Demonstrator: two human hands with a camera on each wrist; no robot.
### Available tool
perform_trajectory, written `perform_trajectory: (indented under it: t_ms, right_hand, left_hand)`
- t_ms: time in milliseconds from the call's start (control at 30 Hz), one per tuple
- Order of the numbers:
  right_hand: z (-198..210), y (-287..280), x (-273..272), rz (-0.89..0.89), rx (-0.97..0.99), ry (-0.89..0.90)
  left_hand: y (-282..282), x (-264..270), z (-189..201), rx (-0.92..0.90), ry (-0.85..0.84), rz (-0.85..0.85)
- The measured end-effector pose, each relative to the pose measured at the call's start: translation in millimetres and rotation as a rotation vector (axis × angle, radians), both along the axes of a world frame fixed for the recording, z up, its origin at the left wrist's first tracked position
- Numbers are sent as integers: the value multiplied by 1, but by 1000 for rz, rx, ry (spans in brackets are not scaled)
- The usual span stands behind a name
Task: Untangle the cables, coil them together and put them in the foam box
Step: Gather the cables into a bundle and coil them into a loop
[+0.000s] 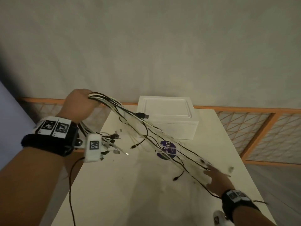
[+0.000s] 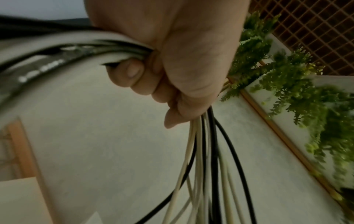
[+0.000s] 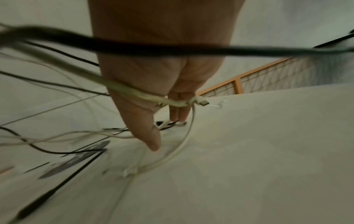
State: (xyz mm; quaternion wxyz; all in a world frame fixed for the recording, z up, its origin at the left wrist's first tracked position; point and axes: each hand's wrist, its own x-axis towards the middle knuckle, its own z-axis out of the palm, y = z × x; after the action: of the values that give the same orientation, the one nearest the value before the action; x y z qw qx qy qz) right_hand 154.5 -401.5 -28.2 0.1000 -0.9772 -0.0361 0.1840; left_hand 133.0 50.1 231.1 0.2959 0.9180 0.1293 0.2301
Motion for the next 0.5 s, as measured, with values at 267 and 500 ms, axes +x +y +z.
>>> perform_trajectory:
  t_ms: [267,500]
  right_hand:
    - [72,50,23,73,103,225]
    - [197,166,0,290,1128,-239]
  left_hand:
    - [-18,11,-5,14,-3,-53]
    - [-68,6,6,41,-31,-233]
